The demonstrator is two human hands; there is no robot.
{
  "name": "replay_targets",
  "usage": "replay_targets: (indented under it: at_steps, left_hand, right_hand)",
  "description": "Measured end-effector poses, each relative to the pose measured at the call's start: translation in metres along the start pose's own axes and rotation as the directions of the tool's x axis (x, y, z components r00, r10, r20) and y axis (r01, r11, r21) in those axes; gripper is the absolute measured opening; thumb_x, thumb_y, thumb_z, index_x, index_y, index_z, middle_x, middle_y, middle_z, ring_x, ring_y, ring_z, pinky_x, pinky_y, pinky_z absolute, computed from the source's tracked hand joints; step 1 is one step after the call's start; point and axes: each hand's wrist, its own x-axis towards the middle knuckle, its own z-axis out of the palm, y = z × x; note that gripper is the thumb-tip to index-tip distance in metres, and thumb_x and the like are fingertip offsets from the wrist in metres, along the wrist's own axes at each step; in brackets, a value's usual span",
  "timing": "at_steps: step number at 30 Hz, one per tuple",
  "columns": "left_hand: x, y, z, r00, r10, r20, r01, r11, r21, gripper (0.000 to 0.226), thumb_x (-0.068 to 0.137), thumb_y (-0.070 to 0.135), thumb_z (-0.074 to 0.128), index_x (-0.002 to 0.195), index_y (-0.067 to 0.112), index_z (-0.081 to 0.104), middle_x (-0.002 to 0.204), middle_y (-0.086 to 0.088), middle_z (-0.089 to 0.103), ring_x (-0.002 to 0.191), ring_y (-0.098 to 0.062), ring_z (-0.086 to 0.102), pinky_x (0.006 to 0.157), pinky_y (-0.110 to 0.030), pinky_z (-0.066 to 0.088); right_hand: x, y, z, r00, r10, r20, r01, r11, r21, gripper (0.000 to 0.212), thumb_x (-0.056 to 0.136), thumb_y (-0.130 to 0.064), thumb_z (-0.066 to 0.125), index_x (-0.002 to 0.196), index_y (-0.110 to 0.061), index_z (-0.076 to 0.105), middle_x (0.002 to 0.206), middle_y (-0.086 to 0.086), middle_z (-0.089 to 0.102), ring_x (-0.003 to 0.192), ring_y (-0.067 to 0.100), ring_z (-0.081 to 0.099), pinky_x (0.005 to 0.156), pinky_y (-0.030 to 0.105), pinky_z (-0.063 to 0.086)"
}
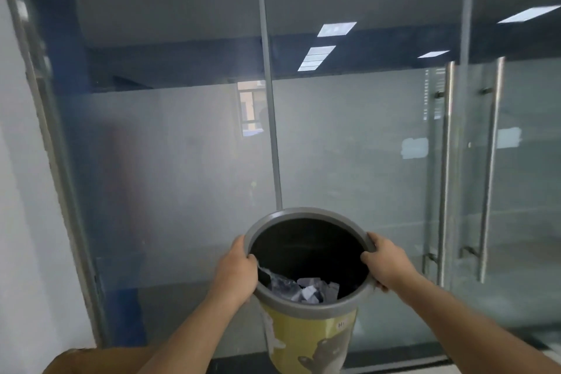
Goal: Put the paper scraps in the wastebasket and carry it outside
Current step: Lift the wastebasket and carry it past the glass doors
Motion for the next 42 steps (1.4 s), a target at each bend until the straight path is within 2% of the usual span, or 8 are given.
replay_targets:
  at_steps: [6,11,15,24,27,33,38,42]
  left_hand:
    - [0.016,0.052,0.115,0.976,0.118,0.182,-0.126,0.992,0.032,0.045,0.093,0.028,0.040,0.137,0.037,0.041,0.108,-0.016,0.070,0.088,-0.038,0.071,0.063,-0.042,0.062]
    - [-0.012,0.110,0.224,0.908,0.206,0.364,-0.189,0.979,-0.081,0.049,0.094,0.023,0.040,0.142,0.035,0.039,0.106,-0.019,0.069,0.060,-0.028,0.066,0.035,-0.025,0.047]
    - [-0.040,0.156,0.289,0.856,0.245,0.455,-0.194,0.968,-0.158,0.049,0.095,0.024,0.040,0.143,0.034,0.039,0.106,-0.018,0.069,0.051,-0.023,0.064,0.036,-0.021,0.045]
    - [-0.056,0.231,0.368,0.841,0.291,0.456,-0.239,0.956,-0.170,0.052,0.098,0.024,0.039,0.148,0.035,0.033,0.115,-0.017,0.067,0.055,-0.021,0.063,0.036,-0.020,0.043]
    - [-0.056,0.246,0.393,0.830,0.297,0.473,-0.231,0.954,-0.192,0.048,0.099,0.024,0.040,0.146,0.036,0.035,0.105,-0.014,0.069,0.052,-0.018,0.064,0.038,-0.020,0.045]
    - [-0.030,0.271,0.451,0.822,0.274,0.499,-0.227,0.962,-0.154,0.050,0.100,0.025,0.040,0.148,0.035,0.032,0.110,-0.013,0.068,0.053,-0.017,0.064,0.039,-0.021,0.048]
    - [0.005,0.292,0.496,0.807,0.295,0.512,-0.247,0.956,-0.161,0.052,0.101,0.024,0.040,0.150,0.034,0.029,0.092,-0.008,0.066,0.054,-0.015,0.061,0.039,-0.020,0.045]
    - [0.042,0.312,0.526,0.775,0.317,0.547,-0.264,0.949,-0.175,0.051,0.101,0.023,0.040,0.150,0.033,0.029,0.090,-0.007,0.068,0.053,-0.015,0.061,0.042,-0.023,0.049]
  right_hand:
    - [-0.025,0.074,-0.099,0.959,0.135,-0.248,-0.151,0.988,-0.043,0.045,0.085,-0.010,0.048,0.129,-0.020,0.051,0.083,0.014,0.066,0.047,0.027,0.060,0.036,0.026,0.047]
    - [-0.066,0.137,-0.190,0.874,0.253,-0.415,-0.300,0.952,-0.052,0.043,0.084,-0.009,0.046,0.125,-0.020,0.054,0.089,0.016,0.066,0.053,0.029,0.061,0.037,0.025,0.044]
    - [-0.085,0.176,-0.254,0.808,0.313,-0.498,-0.383,0.923,-0.040,0.042,0.082,-0.010,0.046,0.122,-0.021,0.054,0.083,0.017,0.067,0.049,0.028,0.061,0.035,0.024,0.044]
    - [-0.076,0.232,-0.336,0.799,0.284,-0.530,-0.335,0.942,0.000,0.040,0.084,-0.010,0.048,0.121,-0.023,0.054,0.079,0.015,0.069,0.051,0.027,0.063,0.041,0.030,0.051]
    - [-0.065,0.252,-0.353,0.798,0.302,-0.522,-0.338,0.941,0.027,0.038,0.084,-0.009,0.048,0.119,-0.022,0.054,0.076,0.017,0.069,0.049,0.027,0.062,0.043,0.034,0.052]
    - [-0.021,0.284,-0.379,0.785,0.341,-0.517,-0.368,0.928,0.053,0.035,0.085,-0.008,0.048,0.116,-0.023,0.053,0.076,0.016,0.068,0.046,0.024,0.060,0.040,0.029,0.049]
    - [0.028,0.306,-0.396,0.775,0.345,-0.529,-0.377,0.925,0.051,0.038,0.085,-0.008,0.048,0.120,-0.020,0.054,0.076,0.015,0.069,0.044,0.022,0.058,0.038,0.025,0.045]
    - [0.068,0.318,-0.411,0.762,0.371,-0.530,-0.399,0.915,0.066,0.041,0.082,-0.007,0.047,0.120,-0.021,0.053,0.072,0.017,0.069,0.040,0.022,0.057,0.039,0.027,0.046]
